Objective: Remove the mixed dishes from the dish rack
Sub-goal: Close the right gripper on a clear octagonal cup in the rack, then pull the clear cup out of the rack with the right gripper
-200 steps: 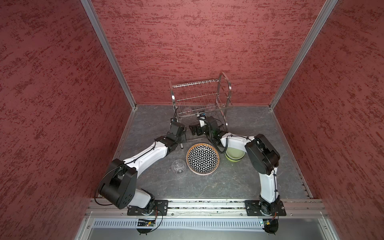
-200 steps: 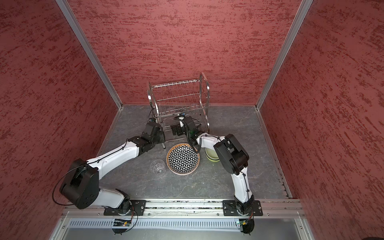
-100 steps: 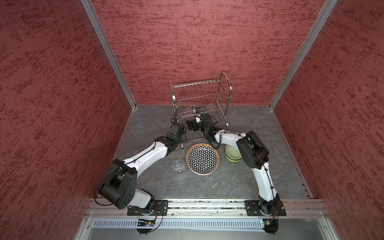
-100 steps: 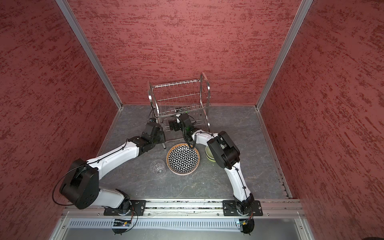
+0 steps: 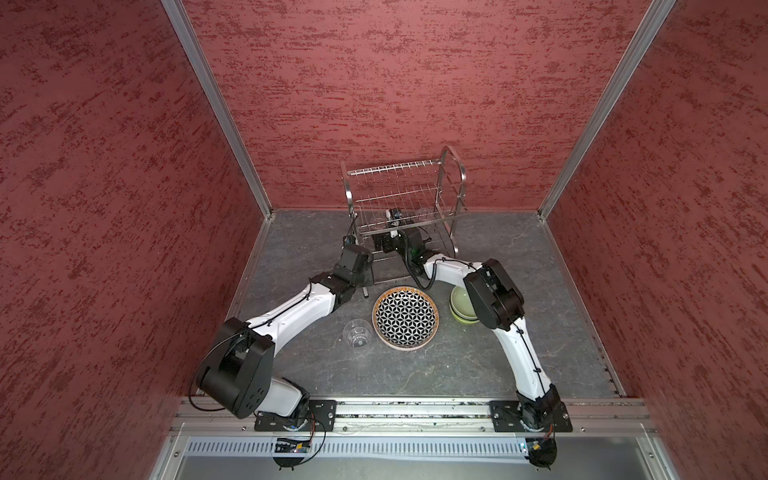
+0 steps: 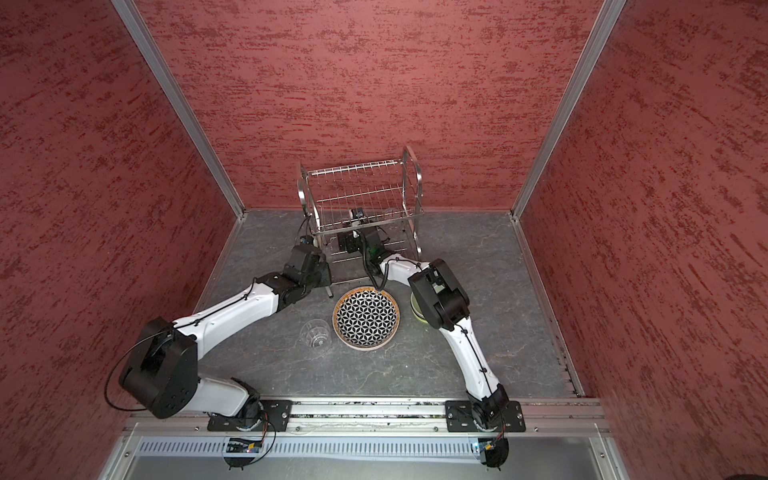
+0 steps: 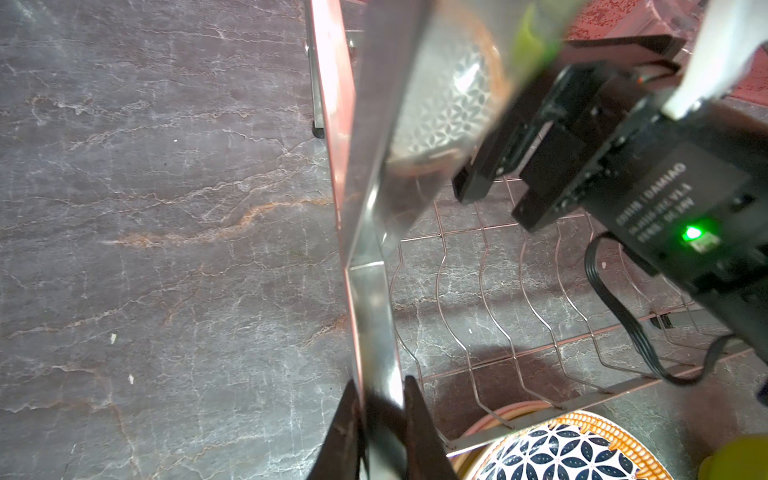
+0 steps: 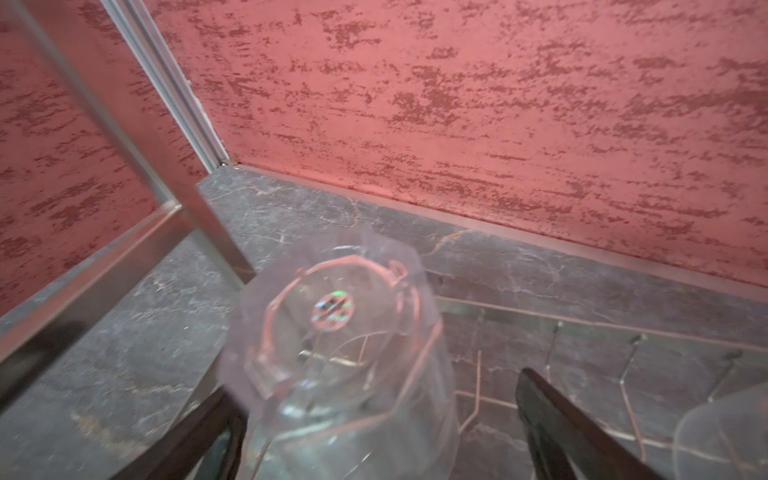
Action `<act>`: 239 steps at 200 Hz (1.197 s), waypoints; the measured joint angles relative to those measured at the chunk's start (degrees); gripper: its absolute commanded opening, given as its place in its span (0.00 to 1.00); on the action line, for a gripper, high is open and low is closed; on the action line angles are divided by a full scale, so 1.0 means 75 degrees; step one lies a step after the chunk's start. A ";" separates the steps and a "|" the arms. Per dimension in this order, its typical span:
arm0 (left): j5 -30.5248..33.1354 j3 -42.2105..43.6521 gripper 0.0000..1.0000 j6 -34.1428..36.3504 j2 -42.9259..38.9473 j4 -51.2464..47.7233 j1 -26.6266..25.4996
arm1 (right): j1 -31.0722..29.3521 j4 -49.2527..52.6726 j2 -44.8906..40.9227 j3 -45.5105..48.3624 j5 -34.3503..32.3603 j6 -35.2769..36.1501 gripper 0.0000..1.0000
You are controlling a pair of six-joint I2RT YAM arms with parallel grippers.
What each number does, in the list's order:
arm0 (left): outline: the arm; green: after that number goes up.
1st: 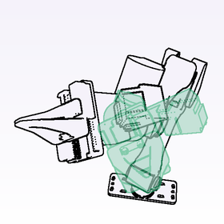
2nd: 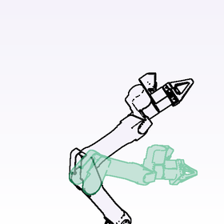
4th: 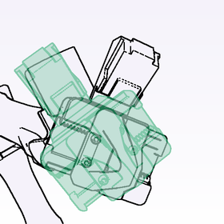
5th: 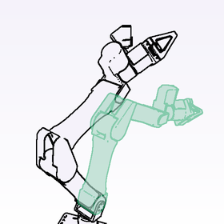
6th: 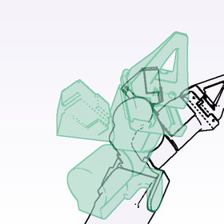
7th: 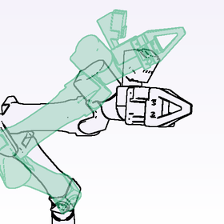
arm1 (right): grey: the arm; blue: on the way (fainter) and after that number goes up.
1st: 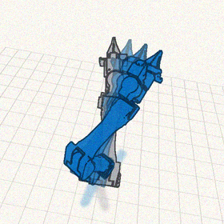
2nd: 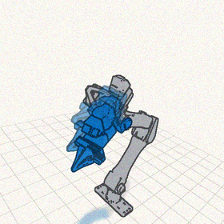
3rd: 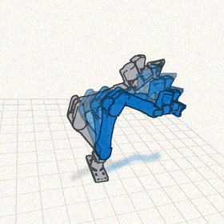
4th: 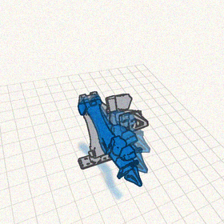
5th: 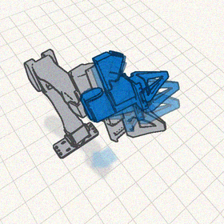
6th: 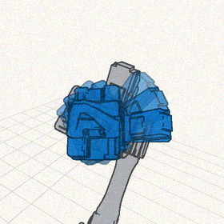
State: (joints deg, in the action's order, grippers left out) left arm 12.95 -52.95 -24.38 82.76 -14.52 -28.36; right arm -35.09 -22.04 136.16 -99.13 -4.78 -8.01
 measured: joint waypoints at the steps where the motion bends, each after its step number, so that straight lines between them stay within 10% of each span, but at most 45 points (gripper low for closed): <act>1: -0.0006 0.0000 0.07 0.0003 0.0000 0.0000 0.0000 | 0.0006 0.0000 0.0017 -0.0023 -0.0003 -0.0003 0.99; 87: -0.0219 -0.0134 0.07 0.0041 0.0093 0.0029 0.0000 | 0.0160 0.0361 0.1052 -0.1772 -0.0236 -0.0020 0.98; 211: -0.0251 -0.0157 0.07 0.0041 0.0122 0.0023 0.0000 | 0.0224 0.0565 0.1110 -0.1970 -0.0262 -0.0361 0.70; 239: -0.0256 -0.0160 0.07 0.0047 0.0122 0.0023 0.0000 | 0.0230 0.0440 0.1058 -0.1810 -0.0259 -0.0417 0.91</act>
State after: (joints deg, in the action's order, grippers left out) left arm 11.03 -54.15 -24.03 83.68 -14.35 -28.36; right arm -33.36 -18.74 144.09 -112.71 -6.72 -11.14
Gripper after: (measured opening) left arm 0.167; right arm 0.779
